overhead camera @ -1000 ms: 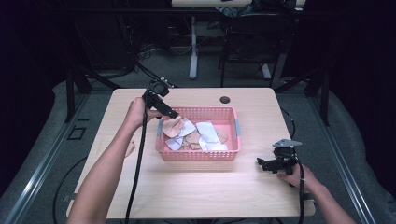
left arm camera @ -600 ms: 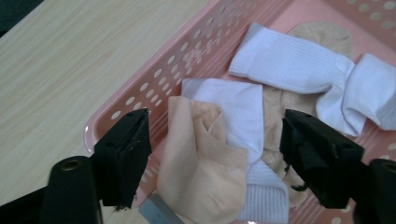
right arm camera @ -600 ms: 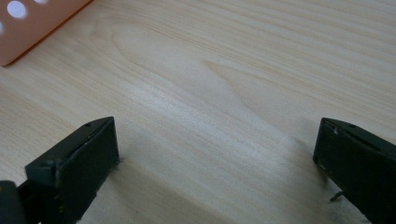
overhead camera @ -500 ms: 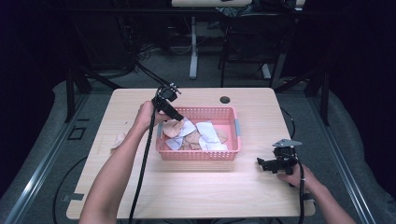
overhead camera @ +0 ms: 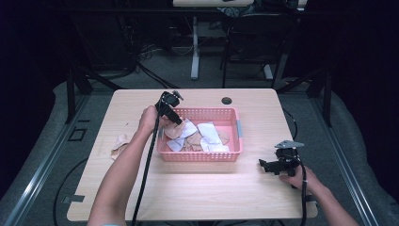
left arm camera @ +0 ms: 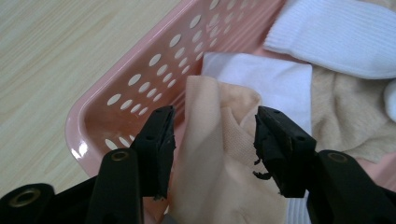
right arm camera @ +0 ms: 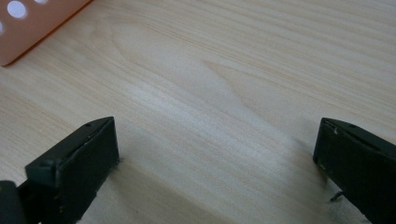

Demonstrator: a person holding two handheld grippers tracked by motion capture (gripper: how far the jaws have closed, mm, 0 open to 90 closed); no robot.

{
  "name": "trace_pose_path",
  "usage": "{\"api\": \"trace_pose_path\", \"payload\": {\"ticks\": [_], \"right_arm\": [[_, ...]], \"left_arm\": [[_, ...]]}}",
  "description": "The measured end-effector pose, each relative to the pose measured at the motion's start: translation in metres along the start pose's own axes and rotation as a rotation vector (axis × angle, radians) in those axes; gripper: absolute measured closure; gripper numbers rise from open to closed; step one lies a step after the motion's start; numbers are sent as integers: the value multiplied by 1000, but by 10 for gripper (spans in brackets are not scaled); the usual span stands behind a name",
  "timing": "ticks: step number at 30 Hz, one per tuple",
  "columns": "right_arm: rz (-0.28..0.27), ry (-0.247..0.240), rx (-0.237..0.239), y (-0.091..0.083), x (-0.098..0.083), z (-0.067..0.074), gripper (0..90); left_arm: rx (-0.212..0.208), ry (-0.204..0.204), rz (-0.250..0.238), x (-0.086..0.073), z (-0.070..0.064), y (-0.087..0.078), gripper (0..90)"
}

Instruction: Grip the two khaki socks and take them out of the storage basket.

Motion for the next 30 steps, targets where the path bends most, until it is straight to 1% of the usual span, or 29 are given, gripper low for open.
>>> {"api": "trace_pose_path", "payload": {"ticks": [2,6,7,8,9,10,11,12,14,15,19,20,23,24,25,30], "right_arm": [[0,0,0,0,0,0,0],[0,0,0,0,0,0,0],[0,0,0,0,0,0,0],[0,0,0,0,0,0,0],[0,0,0,0,0,0,0],[0,0,0,0,0,0,0],[0,0,0,0,0,0,0],[0,0,0,0,0,0,0],[0,0,0,0,0,0,0],[0,0,0,0,0,0,0],[-5,4,3,0,0,0,0],[-4,4,0,0,0,0,0],[-5,5,2,0,0,0,0],[-5,5,1,0,0,0,0],[-6,5,1,0,0,0,0],[-4,3,3,0,0,0,0]], "left_arm": [[5,2,6,1,-1,2,532],[13,14,20,2,-5,5,581],[20,18,21,3,-6,6,611],[23,18,24,3,-7,6,668],[26,23,29,3,-8,7,668],[36,39,48,2,-9,7,730],[36,39,48,2,-9,7,759],[35,40,47,2,-9,8,759],[37,44,55,0,-9,9,820],[36,38,54,-1,-9,9,847],[29,30,43,-3,-9,8,870],[22,22,27,-3,-10,6,872],[23,23,18,-4,-11,2,873],[21,23,3,-4,-11,-3,874],[21,23,3,-4,-11,-3,874],[27,31,-27,-6,-13,-21,875]]}}
Point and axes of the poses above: each handheld gripper's, and its own axes: y roughly forward along the jaws, x roughly out of its top, z roughly to its left, the point moved 6 cm from there along y, roughly forward along the jaws, and after that the axes turned 6 degrees about z, right-handed, at the moved point
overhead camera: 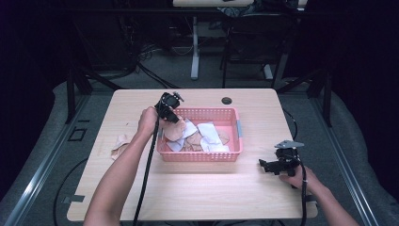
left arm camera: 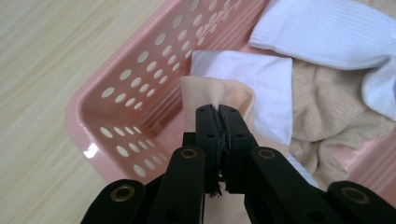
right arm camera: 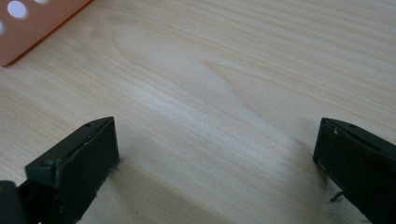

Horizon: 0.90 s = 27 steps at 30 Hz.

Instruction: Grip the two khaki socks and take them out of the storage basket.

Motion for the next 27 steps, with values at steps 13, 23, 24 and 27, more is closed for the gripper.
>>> {"api": "trace_pose_path", "payload": {"ticks": [13,23,24,27], "right_arm": [[4,-4,-3,0,0,0,0],[6,-2,-3,0,0,0,0],[6,-2,-3,0,0,0,0],[6,-2,-3,0,0,0,0]], "left_arm": [[25,34,-68,1,0,-52,876],[48,35,-131,1,5,-99,875],[51,36,-133,0,6,-104,876],[62,27,-150,-4,10,-118,875]]}}
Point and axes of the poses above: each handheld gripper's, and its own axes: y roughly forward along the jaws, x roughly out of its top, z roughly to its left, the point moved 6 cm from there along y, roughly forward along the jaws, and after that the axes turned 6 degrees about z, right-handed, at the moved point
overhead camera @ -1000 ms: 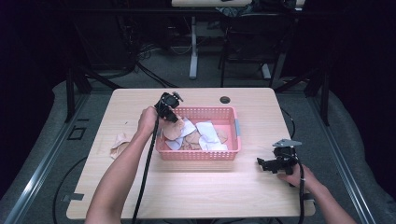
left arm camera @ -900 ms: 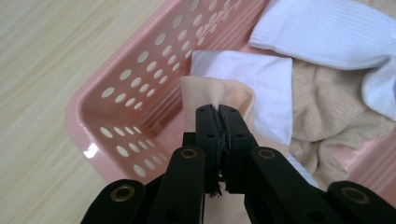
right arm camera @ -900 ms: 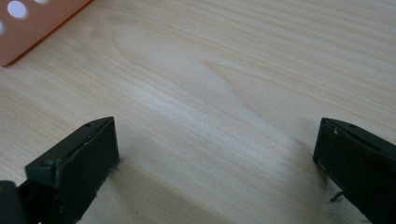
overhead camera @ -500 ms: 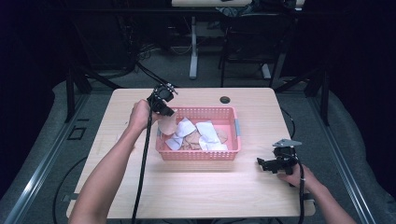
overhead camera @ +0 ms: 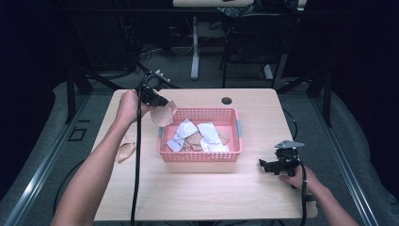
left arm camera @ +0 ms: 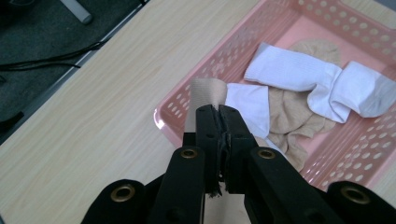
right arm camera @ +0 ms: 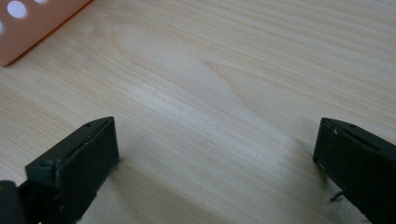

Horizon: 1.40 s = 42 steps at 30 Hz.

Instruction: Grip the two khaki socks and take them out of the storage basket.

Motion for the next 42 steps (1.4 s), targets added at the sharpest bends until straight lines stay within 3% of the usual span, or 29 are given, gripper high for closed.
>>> {"api": "trace_pose_path", "payload": {"ticks": [6,8,21,31,42], "right_arm": [[-6,1,2,1,0,0,0],[-1,1,-2,0,0,0,0],[-7,5,-1,0,0,0,0],[-7,5,-2,0,0,0,0],[-7,5,-3,0,0,0,0]], "left_arm": [[22,-24,-5,-14,12,-23,875],[25,-39,-2,-25,19,-30,875],[30,-140,17,-77,40,-45,873],[4,-208,60,-119,47,-31,872],[-21,-281,158,-166,52,14,869]]}}
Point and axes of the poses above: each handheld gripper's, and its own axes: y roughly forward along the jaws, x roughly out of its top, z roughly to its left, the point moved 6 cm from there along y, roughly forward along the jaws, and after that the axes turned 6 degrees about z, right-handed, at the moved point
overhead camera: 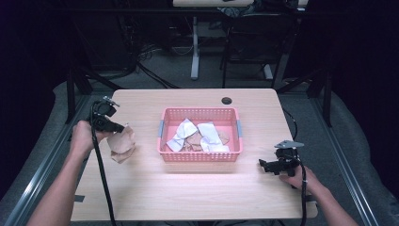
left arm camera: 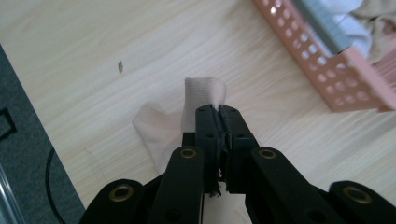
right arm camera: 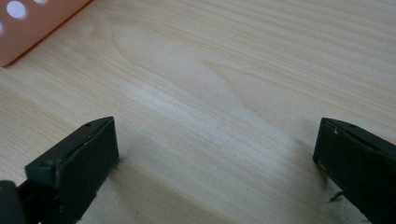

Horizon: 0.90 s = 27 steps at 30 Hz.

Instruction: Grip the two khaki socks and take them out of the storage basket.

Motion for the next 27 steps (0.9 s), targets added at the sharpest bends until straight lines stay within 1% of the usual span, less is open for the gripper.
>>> {"api": "trace_pose_path", "payload": {"ticks": [6,8,9,10,11,12,13,14,15,16,18,20,22,23,24,25,27], "right_arm": [[0,0,0,0,0,0,0],[0,0,0,0,0,0,0],[0,0,0,0,0,0,0],[0,0,0,0,0,0,0],[1,-1,3,0,0,0,0],[0,0,-1,0,0,0,0],[0,0,0,0,0,0,0],[0,0,0,0,0,0,0],[0,0,0,0,0,0,0],[0,0,0,0,0,0,0],[0,0,0,0,0,0,0],[0,0,0,0,0,0,0],[1,-1,2,0,0,0,0],[1,-1,2,0,0,0,0],[1,-1,2,0,0,0,0],[0,0,0,0,0,0,0],[0,1,0,0,0,0,0]], "left_arm": [[-23,-45,36,-11,5,29,858],[-32,-65,36,-13,8,36,787],[-35,-73,40,-14,9,38,787],[-39,-78,38,-14,9,39,730],[-30,-90,33,-15,10,38,640],[-18,-90,31,-16,11,37,545],[-18,-107,19,-17,11,36,453],[-10,-121,7,-18,11,33,371],[0,-136,-7,-19,12,31,294],[5,-145,-18,-21,12,28,238],[22,-151,-34,-27,11,21,157],[34,-155,-53,-32,10,17,118],[42,-166,-66,-40,5,12,39],[52,-164,-69,-48,0,10,20],[52,-164,-69,-48,0,10,0],[49,-159,-68,-53,-3,10,0],[61,-158,-68,-63,-9,11,0]]}}
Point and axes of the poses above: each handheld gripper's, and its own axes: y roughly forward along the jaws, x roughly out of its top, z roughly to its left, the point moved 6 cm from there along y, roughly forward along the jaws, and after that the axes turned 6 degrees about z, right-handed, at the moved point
